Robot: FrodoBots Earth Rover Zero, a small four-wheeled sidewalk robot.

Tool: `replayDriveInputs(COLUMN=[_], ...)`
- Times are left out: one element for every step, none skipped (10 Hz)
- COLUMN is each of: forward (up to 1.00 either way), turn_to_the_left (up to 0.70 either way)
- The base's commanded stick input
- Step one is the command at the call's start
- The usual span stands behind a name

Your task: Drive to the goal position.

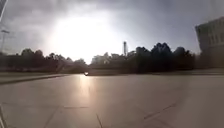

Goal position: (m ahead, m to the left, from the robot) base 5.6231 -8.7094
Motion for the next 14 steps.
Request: replayDriveInputs(forward=[0.7,0.7,0.7,0.7,0.7,0.7,0.7,0.7,0.7,0.7,0.7,0.7,0.7,0.7], turn_to_the_left=[0.0,0.0,0.0,0.0,0.0,0.0,0.0,0.0,0.0,0.0,0.0,0.0,0.0,0.0])
